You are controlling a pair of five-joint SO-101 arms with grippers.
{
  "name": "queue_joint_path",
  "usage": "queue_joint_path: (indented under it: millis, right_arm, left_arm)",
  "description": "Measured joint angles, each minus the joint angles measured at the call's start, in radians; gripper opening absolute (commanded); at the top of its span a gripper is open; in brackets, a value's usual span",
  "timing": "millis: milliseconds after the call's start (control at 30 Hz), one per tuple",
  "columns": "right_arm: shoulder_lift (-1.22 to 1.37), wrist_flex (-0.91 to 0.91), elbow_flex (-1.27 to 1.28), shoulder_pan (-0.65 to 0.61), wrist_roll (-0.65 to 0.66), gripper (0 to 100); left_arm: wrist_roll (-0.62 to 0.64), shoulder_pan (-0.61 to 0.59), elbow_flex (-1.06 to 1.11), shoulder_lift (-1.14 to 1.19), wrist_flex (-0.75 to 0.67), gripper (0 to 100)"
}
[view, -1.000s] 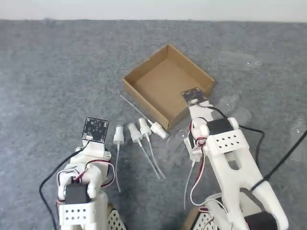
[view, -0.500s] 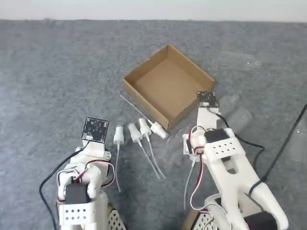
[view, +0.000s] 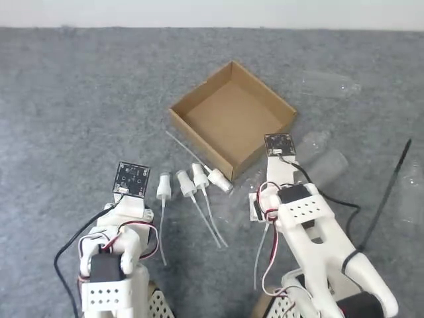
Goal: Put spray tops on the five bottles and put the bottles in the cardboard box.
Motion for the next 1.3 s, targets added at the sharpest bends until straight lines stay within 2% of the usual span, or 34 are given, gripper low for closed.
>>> queue_joint_path:
  millis: [200,400,567,833,1000,1300]
  right_arm:
    - [0.0,0.0,0.0,-0.003,0.014,9.5]
    - [0.0,0.0,0.0,-0.003,0.014,16.8]
    - [0.044,0.0,0.0,-0.005,0.014,19.1]
    - [0.124,0.0,-0.029,0.003,0.018,4.2]
    - [0.026,0.037,-0.029,-0.005,0.173,0.9]
    - [-0.382,0.169,-0.097,-0.032,0.364,1.0]
  left_arm:
    - [0.0,0.0,0.0,0.0,0.0,3]
    - [0.0,0.0,0.0,0.0,0.0,3]
    - [0.0,0.0,0.0,0.0,0.0,3]
    - [0.0,0.0,0.0,0.0,0.0,3]
    - [0.0,0.0,0.0,0.0,0.0,3]
    - [0.0,0.0,0.0,0.0,0.0,3]
